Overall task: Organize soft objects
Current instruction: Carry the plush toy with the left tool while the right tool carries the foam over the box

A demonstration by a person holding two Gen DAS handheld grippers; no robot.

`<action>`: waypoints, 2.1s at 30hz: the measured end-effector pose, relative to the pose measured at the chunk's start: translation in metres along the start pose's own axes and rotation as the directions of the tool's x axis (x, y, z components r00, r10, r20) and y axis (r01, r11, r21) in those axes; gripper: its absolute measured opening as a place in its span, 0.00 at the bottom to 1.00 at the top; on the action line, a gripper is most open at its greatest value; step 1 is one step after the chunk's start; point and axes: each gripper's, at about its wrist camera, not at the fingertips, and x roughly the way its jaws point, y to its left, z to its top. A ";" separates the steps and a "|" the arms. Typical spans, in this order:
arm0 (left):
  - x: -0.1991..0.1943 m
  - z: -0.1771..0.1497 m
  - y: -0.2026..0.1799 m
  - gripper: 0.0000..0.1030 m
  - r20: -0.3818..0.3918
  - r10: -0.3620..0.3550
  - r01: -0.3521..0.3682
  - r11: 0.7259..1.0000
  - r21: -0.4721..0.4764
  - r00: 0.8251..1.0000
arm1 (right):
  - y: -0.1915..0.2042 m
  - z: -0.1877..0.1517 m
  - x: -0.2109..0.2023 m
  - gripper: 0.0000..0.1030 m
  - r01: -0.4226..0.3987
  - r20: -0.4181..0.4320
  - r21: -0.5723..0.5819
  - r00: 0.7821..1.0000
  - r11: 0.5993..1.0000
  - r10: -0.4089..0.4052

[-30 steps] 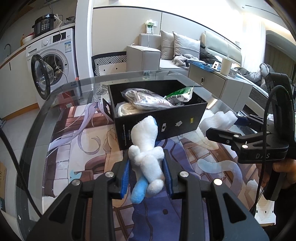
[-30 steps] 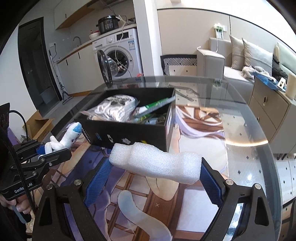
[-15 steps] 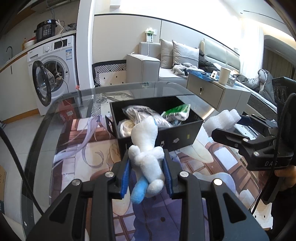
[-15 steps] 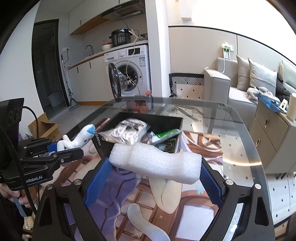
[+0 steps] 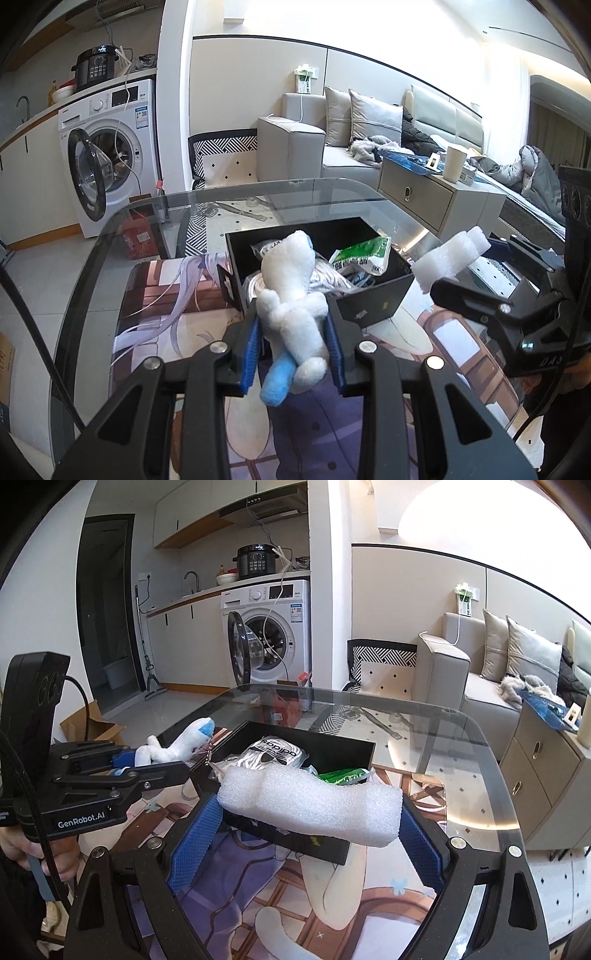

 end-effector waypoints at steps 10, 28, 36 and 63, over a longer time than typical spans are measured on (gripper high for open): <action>0.017 0.015 0.004 0.29 0.006 -0.014 0.014 1.000 -0.022 1.000 | 0.005 0.010 0.006 0.91 0.004 0.009 -0.043 1.000 0.999 -0.003; 0.040 0.031 0.008 0.29 0.006 -0.018 0.018 0.999 -0.048 1.000 | 0.001 0.024 0.034 0.91 0.003 -0.019 -0.077 1.000 0.997 -0.004; 0.052 0.032 0.008 0.29 0.001 -0.017 0.017 0.998 -0.067 1.000 | -0.002 0.032 0.052 0.91 0.002 -0.029 -0.096 1.000 0.995 -0.005; 0.089 0.026 0.017 0.29 -0.032 -0.009 0.006 0.997 -0.081 0.999 | -0.003 0.038 0.123 0.91 -0.035 -0.109 -0.231 0.994 0.972 0.009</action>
